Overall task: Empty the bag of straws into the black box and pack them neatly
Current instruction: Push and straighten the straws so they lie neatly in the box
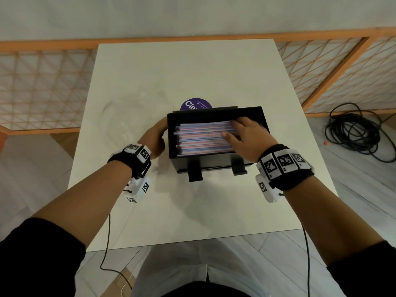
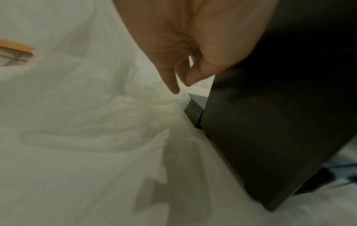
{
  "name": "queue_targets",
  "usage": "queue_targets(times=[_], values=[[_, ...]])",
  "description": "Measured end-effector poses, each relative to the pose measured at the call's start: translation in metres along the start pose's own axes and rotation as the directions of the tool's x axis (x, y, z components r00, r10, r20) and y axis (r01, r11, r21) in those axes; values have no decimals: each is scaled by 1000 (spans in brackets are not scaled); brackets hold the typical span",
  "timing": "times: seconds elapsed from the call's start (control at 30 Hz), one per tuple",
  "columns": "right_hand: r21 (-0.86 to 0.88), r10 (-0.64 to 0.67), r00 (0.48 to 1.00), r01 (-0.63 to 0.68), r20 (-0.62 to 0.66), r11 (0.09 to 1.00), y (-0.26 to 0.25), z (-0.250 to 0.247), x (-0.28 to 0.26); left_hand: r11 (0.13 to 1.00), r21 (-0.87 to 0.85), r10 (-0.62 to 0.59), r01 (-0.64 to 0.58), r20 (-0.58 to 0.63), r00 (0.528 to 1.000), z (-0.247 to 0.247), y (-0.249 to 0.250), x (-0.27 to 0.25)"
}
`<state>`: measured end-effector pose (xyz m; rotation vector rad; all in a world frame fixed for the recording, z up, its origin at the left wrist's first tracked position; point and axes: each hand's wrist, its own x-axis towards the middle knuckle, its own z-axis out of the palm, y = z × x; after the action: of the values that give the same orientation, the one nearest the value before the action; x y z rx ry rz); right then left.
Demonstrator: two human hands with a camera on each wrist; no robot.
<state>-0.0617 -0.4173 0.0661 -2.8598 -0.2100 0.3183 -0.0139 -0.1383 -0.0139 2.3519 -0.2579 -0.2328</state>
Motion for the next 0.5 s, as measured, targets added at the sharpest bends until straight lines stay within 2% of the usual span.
queue_targets(times=[0.03, 0.13, 0.23, 0.3, 0.33, 0.4, 0.47, 0.5], values=[[19, 17, 1000, -17, -9, 1000, 1, 1, 1, 998, 57, 37, -33, -67, 997, -7, 6, -3], [8, 38, 999, -38, -17, 999, 0, 3, -2, 993, 83, 100, -81, -251, 963, -26, 7, -11], [-16, 48, 999, -47, 9, 999, -7, 0, -8, 980, 198, 68, 16, -411, 909, -34, -2, -15], [-15, 35, 999, -35, 14, 999, -12, 1, -12, 943, 289, 3, 166, -505, 863, -39, -4, -18], [-31, 24, 999, -23, 29, 999, -14, 3, -14, 915, 293, -94, 276, -511, 854, -39, -5, -20], [-30, 7, 1000, -7, 15, 1000, -16, 5, -20, 826, 275, -358, 493, -420, 834, -36, -9, -25], [18, -25, 997, 26, -73, 999, -16, 3, -26, 741, 267, -558, 616, -267, 786, -34, -16, -32], [21, -50, 994, 53, -99, 998, -16, 1, -29, 728, 253, -607, 637, -195, 771, -33, -22, -34]])
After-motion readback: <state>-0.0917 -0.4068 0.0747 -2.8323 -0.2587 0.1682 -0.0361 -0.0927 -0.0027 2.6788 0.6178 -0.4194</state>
